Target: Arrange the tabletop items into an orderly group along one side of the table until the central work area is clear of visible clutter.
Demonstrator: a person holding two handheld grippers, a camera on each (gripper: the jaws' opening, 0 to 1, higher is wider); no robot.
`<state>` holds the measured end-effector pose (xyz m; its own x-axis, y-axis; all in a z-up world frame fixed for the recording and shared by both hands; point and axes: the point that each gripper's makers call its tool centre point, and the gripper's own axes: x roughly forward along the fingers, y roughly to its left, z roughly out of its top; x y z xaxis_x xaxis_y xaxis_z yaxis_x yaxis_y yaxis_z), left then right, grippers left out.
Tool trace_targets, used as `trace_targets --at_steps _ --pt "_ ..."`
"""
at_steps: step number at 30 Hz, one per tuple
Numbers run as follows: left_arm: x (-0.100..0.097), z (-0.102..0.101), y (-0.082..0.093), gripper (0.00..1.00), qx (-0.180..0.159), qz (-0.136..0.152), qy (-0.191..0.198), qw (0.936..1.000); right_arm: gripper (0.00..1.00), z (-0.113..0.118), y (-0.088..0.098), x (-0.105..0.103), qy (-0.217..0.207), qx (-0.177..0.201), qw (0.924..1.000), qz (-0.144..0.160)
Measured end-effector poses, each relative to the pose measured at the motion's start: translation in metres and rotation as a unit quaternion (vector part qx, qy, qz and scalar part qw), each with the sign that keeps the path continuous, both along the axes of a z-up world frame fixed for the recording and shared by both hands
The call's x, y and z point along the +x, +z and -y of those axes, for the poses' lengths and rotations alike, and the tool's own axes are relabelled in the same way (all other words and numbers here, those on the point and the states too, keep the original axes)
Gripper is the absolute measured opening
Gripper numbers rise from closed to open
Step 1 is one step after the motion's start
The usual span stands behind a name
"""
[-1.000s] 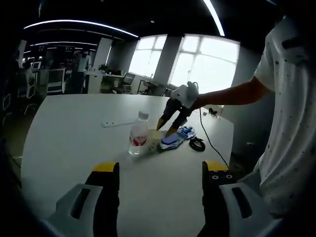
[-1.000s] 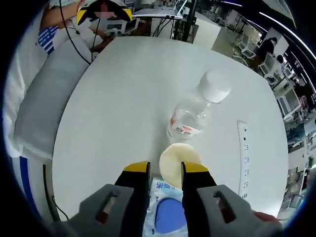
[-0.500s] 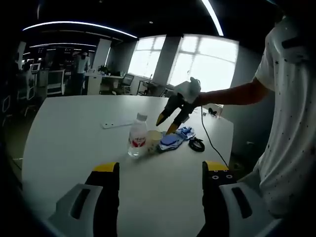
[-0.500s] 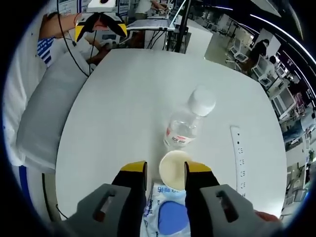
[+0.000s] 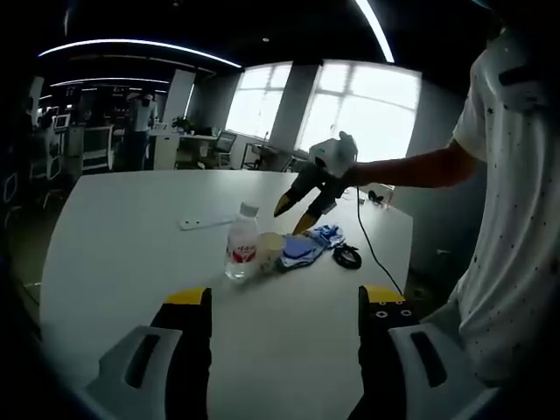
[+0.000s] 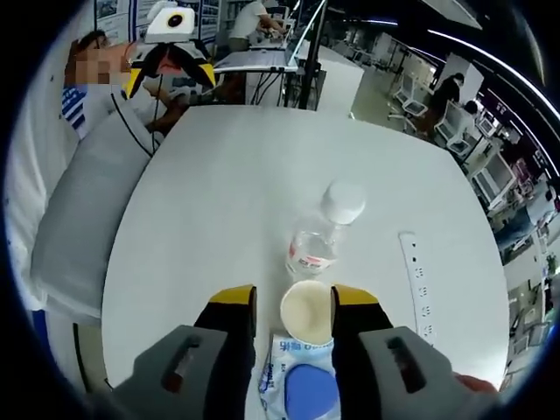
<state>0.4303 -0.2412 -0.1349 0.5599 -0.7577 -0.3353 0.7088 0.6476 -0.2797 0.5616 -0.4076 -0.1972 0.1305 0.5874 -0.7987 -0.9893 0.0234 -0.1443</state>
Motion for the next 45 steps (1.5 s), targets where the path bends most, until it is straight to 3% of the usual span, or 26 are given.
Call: trace_targets --at_steps 17,25,34,41,45 --pt "0.003 0.011 0.011 0.69 0.008 0.007 -0.02 0.9997 0.35 -0.002 0.026 0.003 -0.055 0.076 0.9956 -0.01" --pt "0.003 0.022 0.017 0.68 0.01 0.009 -0.029 0.9995 0.35 0.0 0.044 0.004 -0.089 0.13 0.9873 -0.019" --pt "0.004 0.032 0.023 0.69 0.008 0.011 -0.037 0.9992 0.35 -0.006 0.049 0.007 -0.116 0.17 0.9782 -0.027" --pt "0.003 0.035 0.025 0.68 0.01 0.01 -0.041 0.9991 0.36 -0.021 0.054 0.015 -0.148 0.229 0.9613 -0.04" --pt "0.002 0.036 0.026 0.68 0.012 0.009 -0.042 0.999 0.37 -0.031 0.057 0.022 -0.169 0.267 0.9473 -0.052"
